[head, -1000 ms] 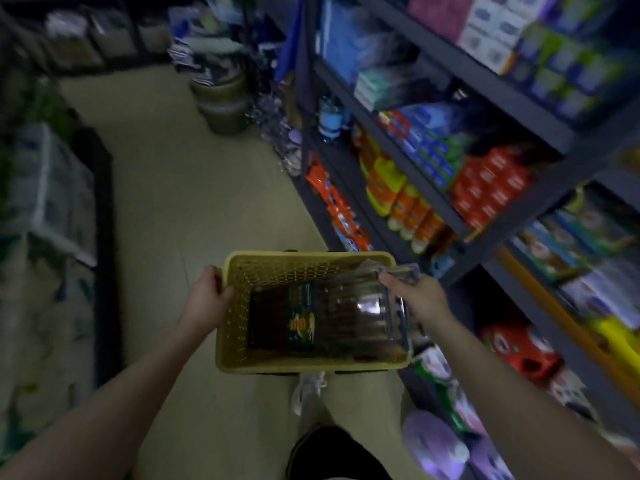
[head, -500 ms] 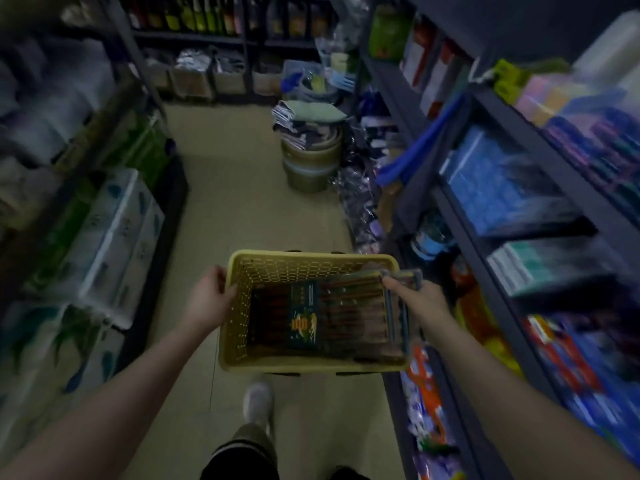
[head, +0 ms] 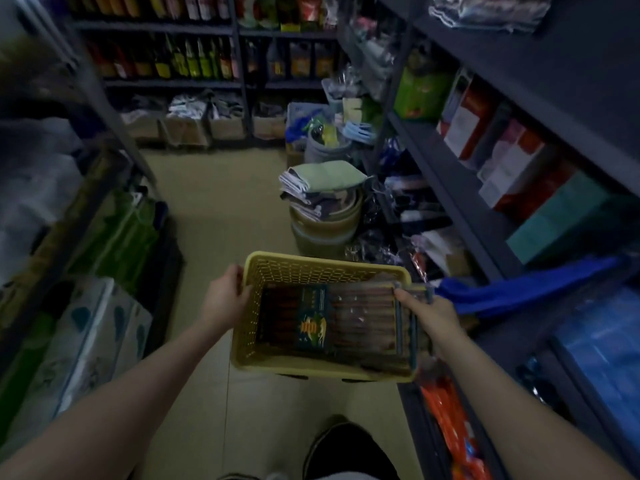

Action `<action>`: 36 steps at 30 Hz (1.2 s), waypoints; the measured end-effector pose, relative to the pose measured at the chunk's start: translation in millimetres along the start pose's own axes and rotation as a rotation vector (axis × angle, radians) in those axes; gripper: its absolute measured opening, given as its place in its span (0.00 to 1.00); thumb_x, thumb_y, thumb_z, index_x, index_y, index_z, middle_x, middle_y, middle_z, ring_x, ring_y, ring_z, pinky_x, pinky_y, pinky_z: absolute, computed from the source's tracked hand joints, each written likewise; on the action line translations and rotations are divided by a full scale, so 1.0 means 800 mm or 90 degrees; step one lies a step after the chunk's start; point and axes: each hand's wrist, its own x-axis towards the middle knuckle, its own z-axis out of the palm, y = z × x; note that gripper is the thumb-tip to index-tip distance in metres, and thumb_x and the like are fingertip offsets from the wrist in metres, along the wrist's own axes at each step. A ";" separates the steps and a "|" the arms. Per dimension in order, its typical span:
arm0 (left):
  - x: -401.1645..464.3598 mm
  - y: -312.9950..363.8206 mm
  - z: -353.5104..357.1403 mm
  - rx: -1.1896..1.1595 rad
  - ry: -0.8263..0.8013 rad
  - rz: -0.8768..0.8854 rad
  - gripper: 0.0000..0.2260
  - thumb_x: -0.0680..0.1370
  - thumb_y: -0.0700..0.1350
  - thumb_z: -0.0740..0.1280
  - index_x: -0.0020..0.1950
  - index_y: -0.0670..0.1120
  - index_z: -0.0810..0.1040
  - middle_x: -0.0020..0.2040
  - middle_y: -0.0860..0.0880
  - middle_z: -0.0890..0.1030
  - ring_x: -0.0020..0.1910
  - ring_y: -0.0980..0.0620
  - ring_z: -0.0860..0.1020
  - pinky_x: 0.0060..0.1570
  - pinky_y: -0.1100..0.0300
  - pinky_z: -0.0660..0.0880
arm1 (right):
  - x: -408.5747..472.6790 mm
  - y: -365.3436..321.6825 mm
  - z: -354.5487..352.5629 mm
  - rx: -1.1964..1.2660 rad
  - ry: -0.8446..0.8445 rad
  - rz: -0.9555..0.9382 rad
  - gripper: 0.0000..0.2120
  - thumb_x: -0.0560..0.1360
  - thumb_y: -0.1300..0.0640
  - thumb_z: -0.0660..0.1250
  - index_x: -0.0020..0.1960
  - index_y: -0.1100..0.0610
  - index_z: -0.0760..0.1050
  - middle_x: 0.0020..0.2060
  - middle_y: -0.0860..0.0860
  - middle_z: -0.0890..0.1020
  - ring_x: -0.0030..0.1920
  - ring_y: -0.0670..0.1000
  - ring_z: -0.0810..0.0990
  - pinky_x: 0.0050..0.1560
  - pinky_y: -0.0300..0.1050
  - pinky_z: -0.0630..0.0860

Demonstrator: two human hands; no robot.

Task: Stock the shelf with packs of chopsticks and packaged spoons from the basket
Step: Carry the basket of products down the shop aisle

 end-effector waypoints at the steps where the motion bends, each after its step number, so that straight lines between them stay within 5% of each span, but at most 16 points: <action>1: 0.034 0.008 -0.001 0.010 -0.002 0.009 0.11 0.76 0.43 0.64 0.58 0.44 0.71 0.44 0.50 0.76 0.41 0.54 0.76 0.37 0.62 0.73 | 0.027 -0.015 0.006 -0.004 0.004 0.009 0.23 0.60 0.39 0.75 0.47 0.54 0.80 0.47 0.55 0.84 0.50 0.58 0.81 0.58 0.57 0.76; 5: 0.169 0.042 0.007 0.019 -0.005 0.028 0.12 0.76 0.42 0.64 0.59 0.43 0.71 0.48 0.46 0.77 0.45 0.51 0.77 0.42 0.57 0.76 | 0.155 -0.069 0.029 0.005 -0.007 0.019 0.33 0.49 0.30 0.73 0.45 0.51 0.81 0.47 0.54 0.84 0.50 0.58 0.81 0.59 0.57 0.76; 10: 0.328 0.091 0.020 0.000 -0.016 -0.017 0.12 0.76 0.42 0.64 0.59 0.43 0.71 0.50 0.44 0.78 0.46 0.47 0.78 0.47 0.49 0.79 | 0.322 -0.155 0.051 0.029 -0.019 0.031 0.38 0.49 0.31 0.75 0.50 0.55 0.81 0.48 0.55 0.84 0.50 0.58 0.82 0.58 0.56 0.77; 14: 0.448 0.139 0.013 -0.029 0.005 -0.020 0.13 0.76 0.41 0.63 0.60 0.42 0.72 0.49 0.43 0.78 0.46 0.44 0.78 0.46 0.50 0.78 | 0.414 -0.249 0.066 0.048 -0.032 0.021 0.22 0.62 0.42 0.76 0.48 0.56 0.81 0.46 0.56 0.84 0.48 0.56 0.81 0.53 0.50 0.77; 16: 0.506 0.158 0.008 -0.036 0.007 -0.014 0.13 0.76 0.41 0.63 0.60 0.42 0.71 0.50 0.42 0.78 0.45 0.45 0.77 0.44 0.53 0.77 | 0.462 -0.283 0.076 0.073 -0.029 0.022 0.22 0.64 0.44 0.76 0.51 0.58 0.80 0.48 0.56 0.83 0.47 0.56 0.81 0.46 0.46 0.76; 18: 0.568 0.172 0.007 -0.031 0.003 -0.001 0.13 0.76 0.40 0.63 0.60 0.42 0.72 0.50 0.41 0.79 0.42 0.48 0.75 0.39 0.56 0.73 | 0.507 -0.303 0.090 0.082 -0.020 0.034 0.28 0.62 0.41 0.76 0.55 0.58 0.79 0.51 0.56 0.82 0.50 0.56 0.80 0.46 0.45 0.75; 21: 0.669 0.191 0.011 -0.004 -0.015 0.032 0.14 0.77 0.40 0.63 0.61 0.41 0.72 0.50 0.41 0.79 0.40 0.51 0.73 0.33 0.63 0.67 | 0.580 -0.312 0.114 0.110 0.014 0.068 0.49 0.51 0.32 0.77 0.64 0.57 0.74 0.61 0.55 0.79 0.60 0.58 0.77 0.61 0.54 0.74; 23: 0.744 0.201 0.023 0.011 -0.054 0.050 0.14 0.77 0.41 0.62 0.63 0.42 0.71 0.49 0.41 0.79 0.41 0.49 0.74 0.37 0.60 0.69 | 0.638 -0.303 0.129 0.131 0.035 0.109 0.56 0.44 0.29 0.77 0.66 0.56 0.72 0.62 0.56 0.79 0.61 0.59 0.78 0.62 0.59 0.74; 29: 0.956 0.236 0.061 0.107 -0.241 0.149 0.14 0.77 0.45 0.59 0.63 0.50 0.70 0.49 0.44 0.80 0.45 0.45 0.79 0.41 0.57 0.72 | 0.723 -0.314 0.193 0.199 0.180 0.133 0.48 0.47 0.27 0.74 0.60 0.52 0.77 0.57 0.52 0.81 0.57 0.56 0.80 0.62 0.58 0.75; 33: 1.068 0.294 0.090 0.180 -0.348 0.279 0.12 0.77 0.42 0.57 0.59 0.48 0.72 0.51 0.47 0.78 0.48 0.47 0.77 0.48 0.53 0.76 | 0.719 -0.399 0.238 0.330 0.319 0.198 0.35 0.66 0.42 0.74 0.67 0.57 0.70 0.58 0.52 0.76 0.59 0.58 0.75 0.60 0.50 0.72; 36: 1.123 0.346 0.135 0.236 -0.406 0.361 0.18 0.76 0.37 0.58 0.65 0.45 0.69 0.61 0.43 0.72 0.55 0.42 0.75 0.54 0.53 0.74 | 0.752 -0.391 0.248 0.384 0.388 0.259 0.29 0.62 0.41 0.74 0.53 0.62 0.78 0.47 0.55 0.81 0.51 0.59 0.79 0.55 0.53 0.74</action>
